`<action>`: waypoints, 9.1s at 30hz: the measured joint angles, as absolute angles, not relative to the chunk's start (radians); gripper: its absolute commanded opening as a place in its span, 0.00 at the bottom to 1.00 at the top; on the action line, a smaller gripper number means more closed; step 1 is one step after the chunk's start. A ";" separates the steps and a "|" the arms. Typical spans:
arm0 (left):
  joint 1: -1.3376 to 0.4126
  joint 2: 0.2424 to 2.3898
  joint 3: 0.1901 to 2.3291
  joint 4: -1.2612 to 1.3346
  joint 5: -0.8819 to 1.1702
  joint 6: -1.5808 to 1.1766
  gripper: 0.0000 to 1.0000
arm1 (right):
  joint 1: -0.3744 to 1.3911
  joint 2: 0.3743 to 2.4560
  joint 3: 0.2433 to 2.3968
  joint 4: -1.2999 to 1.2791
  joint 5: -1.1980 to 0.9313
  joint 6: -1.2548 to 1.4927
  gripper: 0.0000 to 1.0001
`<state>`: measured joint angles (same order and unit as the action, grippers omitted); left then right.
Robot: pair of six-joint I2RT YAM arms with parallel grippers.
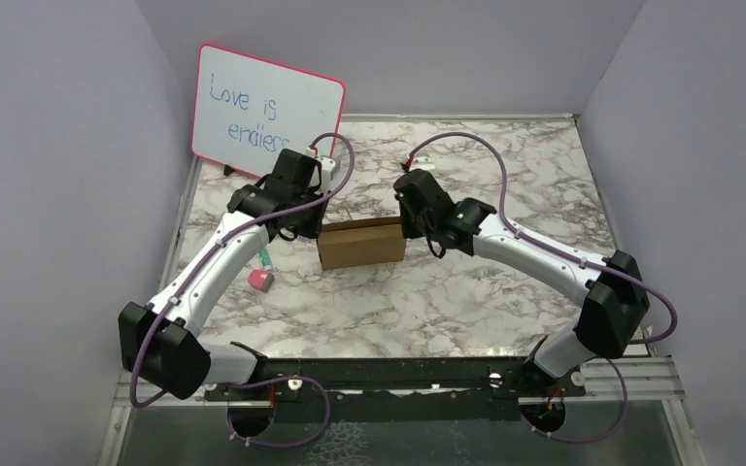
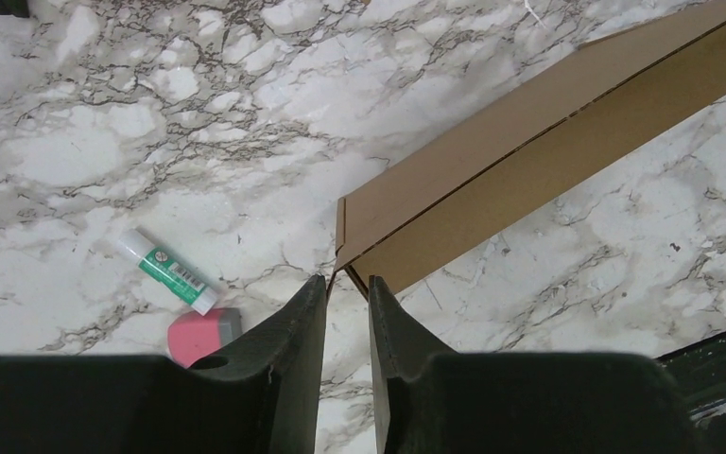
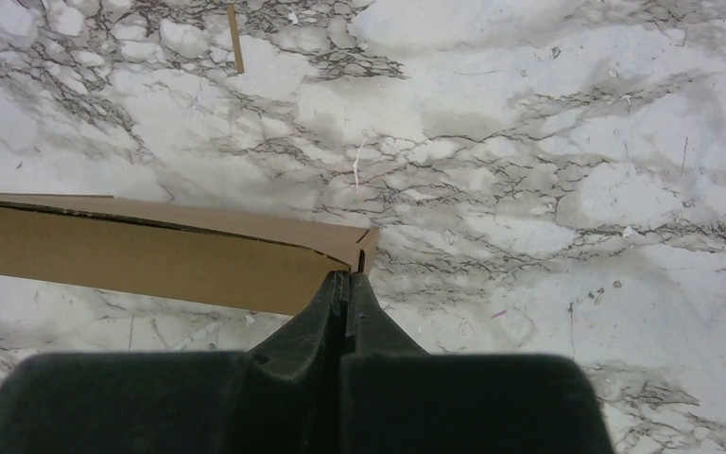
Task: Fold the paper box
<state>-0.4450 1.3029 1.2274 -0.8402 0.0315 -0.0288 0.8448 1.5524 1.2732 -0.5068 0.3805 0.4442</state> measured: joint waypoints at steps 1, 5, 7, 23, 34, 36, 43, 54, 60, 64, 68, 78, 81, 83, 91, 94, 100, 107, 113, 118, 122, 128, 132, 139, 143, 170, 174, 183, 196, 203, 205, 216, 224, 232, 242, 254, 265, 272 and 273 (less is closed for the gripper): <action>-0.445 1.311 1.227 -0.841 0.030 -0.028 0.24 | 0.845 1.552 1.273 -0.506 0.380 0.444 0.01; -0.445 1.332 1.228 -0.840 0.006 -0.024 0.23 | 0.845 1.553 1.273 -0.503 0.374 0.444 0.01; -0.444 1.335 1.228 -0.840 -0.002 -0.022 0.22 | 0.845 1.552 1.273 -0.503 0.374 0.444 0.01; -0.439 1.349 1.228 -0.840 -0.040 -0.016 0.12 | 0.845 1.552 1.273 -0.502 0.372 0.444 0.01; -0.437 1.352 1.228 -0.840 0.003 -0.023 0.00 | 0.845 1.552 1.274 -0.503 0.371 0.447 0.01; -0.434 1.352 1.228 -0.840 0.008 -0.036 0.00 | 0.845 1.553 1.275 -0.505 0.372 0.452 0.01; -0.433 1.352 1.228 -0.840 0.010 -0.123 0.00 | 0.853 1.562 1.290 -0.527 0.393 0.475 0.01; -0.436 1.351 1.225 -0.801 -0.029 -0.241 0.00 | 0.883 1.606 1.343 -0.590 0.484 0.556 0.01; -0.451 1.328 1.186 -0.750 -0.079 -0.291 0.00 | 0.894 1.613 1.356 -0.616 0.519 0.603 0.01; -0.461 1.312 1.160 -0.721 -0.106 -0.315 0.00 | 0.902 1.613 1.356 -0.620 0.531 0.614 0.01; -0.467 1.307 1.143 -0.694 -0.128 -0.339 0.00 | 0.905 1.613 1.356 -0.622 0.536 0.622 0.01; -0.488 1.286 1.103 -0.643 -0.178 -0.359 0.00 | 0.908 1.613 1.356 -0.622 0.542 0.628 0.01; -0.492 1.279 1.095 -0.637 -0.193 -0.359 0.00 | 0.909 1.612 1.355 -0.621 0.542 0.628 0.01; -0.493 1.277 1.092 -0.633 -0.200 -0.359 0.00 | 0.910 1.612 1.355 -0.620 0.542 0.628 0.01; -0.493 1.270 1.075 -0.609 -0.209 -0.364 0.00 | 0.910 1.612 1.354 -0.617 0.542 0.628 0.01; -0.495 1.256 1.057 -0.592 -0.210 -0.373 0.00 | 0.910 1.612 1.352 -0.613 0.542 0.628 0.01; -0.500 1.243 1.034 -0.570 -0.219 -0.382 0.00 | 0.910 1.610 1.349 -0.608 0.542 0.628 0.01; -0.506 1.229 1.008 -0.543 -0.235 -0.382 0.00 | 0.910 1.601 1.335 -0.592 0.542 0.628 0.01; -0.506 1.215 0.987 -0.525 -0.240 -0.386 0.00 | 0.911 1.597 1.328 -0.587 0.542 0.628 0.01; -0.509 1.195 0.955 -0.494 -0.240 -0.397 0.00 | 0.911 1.590 1.315 -0.572 0.542 0.629 0.01; -0.511 1.173 0.921 -0.458 -0.240 -0.407 0.00 | 0.911 1.571 1.282 -0.536 0.542 0.628 0.01; -0.512 1.156 0.881 -0.410 -0.240 -0.412 0.00 | 0.916 1.541 1.225 -0.471 0.551 0.627 0.01; -0.512 1.151 0.860 -0.377 -0.241 -0.419 0.00 | 0.917 1.533 1.199 -0.433 0.560 0.629 0.01; -0.511 1.136 0.811 -0.307 -0.248 -0.434 0.00 | 0.917 1.511 1.133 -0.336 0.581 0.634 0.01; -0.511 1.116 0.777 -0.268 -0.251 -0.449 0.00 | 0.917 1.497 1.097 -0.291 0.589 0.635 0.01; -0.522 1.076 0.706 -0.178 -0.273 -0.490 0.00 | 0.916 1.433 1.231 -0.247 0.500 0.410 0.60; -0.529 1.076 0.706 -0.179 -0.282 -0.487 0.00 | 0.916 1.523 1.299 -0.217 0.500 0.370 0.55; -0.542 1.076 0.706 -0.183 -0.305 -0.485 0.00 | 0.907 1.585 1.309 -0.234 0.535 0.354 0.51; -0.546 1.075 0.707 -0.186 -0.309 -0.485 0.00 | 0.856 1.464 1.155 -0.238 0.532 0.385 0.39; -0.546 1.075 0.707 -0.186 -0.309 -0.485 0.00 | 0.842 1.464 1.127 -0.223 0.506 0.392 0.32; -0.546 1.075 0.707 -0.186 -0.309 -0.485 0.00 | 0.841 1.464 1.121 -0.214 0.494 0.392 0.31; -0.546 1.075 0.709 -0.191 -0.309 -0.485 0.00 | 0.823 1.481 1.112 -0.149 0.468 0.391 0.24; -0.546 1.075 0.710 -0.193 -0.309 -0.485 0.00 | 0.816 1.510 1.111 -0.126 0.455 0.387 0.21; -0.546 1.075 0.710 -0.193 -0.308 -0.485 0.00 | 0.816 1.532 1.111 -0.120 0.450 0.382 0.02; -0.548 1.075 0.710 -0.193 -0.309 -0.485 0.00 | 0.812 1.509 1.054 -0.057 0.434 0.395 0.01; -0.552 1.056 0.686 -0.171 -0.311 -0.496 0.00 | 0.812 1.435 0.849 0.203 0.419 0.400 0.01; -0.552 1.011 0.637 -0.131 -0.303 -0.539 0.18 | 0.812 1.427 0.759 0.354 0.417 0.391 0.01; -0.553 0.947 0.605 -0.165 -0.272 -0.569 0.34 | 0.812 1.433 0.758 0.364 0.422 0.390 0.01; -0.552 0.934 0.601 -0.172 -0.266 -0.573 0.36 | 0.812 1.433 0.758 0.366 0.424 0.390 0.01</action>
